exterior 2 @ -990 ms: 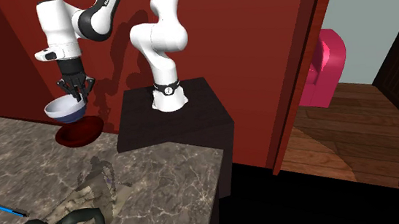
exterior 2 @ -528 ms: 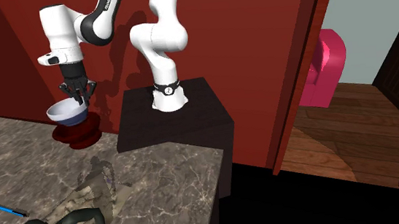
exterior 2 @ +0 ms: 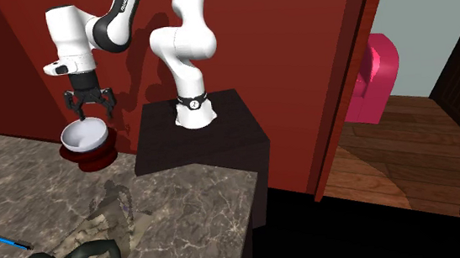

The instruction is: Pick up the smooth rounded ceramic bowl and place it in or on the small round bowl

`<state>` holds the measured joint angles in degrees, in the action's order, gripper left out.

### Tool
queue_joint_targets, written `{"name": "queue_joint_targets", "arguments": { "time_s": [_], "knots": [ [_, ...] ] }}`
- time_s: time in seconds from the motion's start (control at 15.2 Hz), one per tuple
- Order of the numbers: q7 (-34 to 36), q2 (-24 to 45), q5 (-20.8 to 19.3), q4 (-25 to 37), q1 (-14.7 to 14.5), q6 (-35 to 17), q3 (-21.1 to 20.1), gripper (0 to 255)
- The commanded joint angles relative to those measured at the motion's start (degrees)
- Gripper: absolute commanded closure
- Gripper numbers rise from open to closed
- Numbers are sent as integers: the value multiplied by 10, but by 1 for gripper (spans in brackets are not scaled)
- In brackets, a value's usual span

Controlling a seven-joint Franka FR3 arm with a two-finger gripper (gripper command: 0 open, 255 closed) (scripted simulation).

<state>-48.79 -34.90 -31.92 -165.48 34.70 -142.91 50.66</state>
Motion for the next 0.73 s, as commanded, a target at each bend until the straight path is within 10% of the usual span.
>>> {"name": "queue_joint_targets", "arguments": {
  "time_s": [0.0,0.2,0.66],
  "knots": [
    [1,-27,2,5,11,33,-16,0],
    [0,-92,16,23,33,117,-57,0],
    [0,-92,16,23,33,117,-57,0]
  ]
}}
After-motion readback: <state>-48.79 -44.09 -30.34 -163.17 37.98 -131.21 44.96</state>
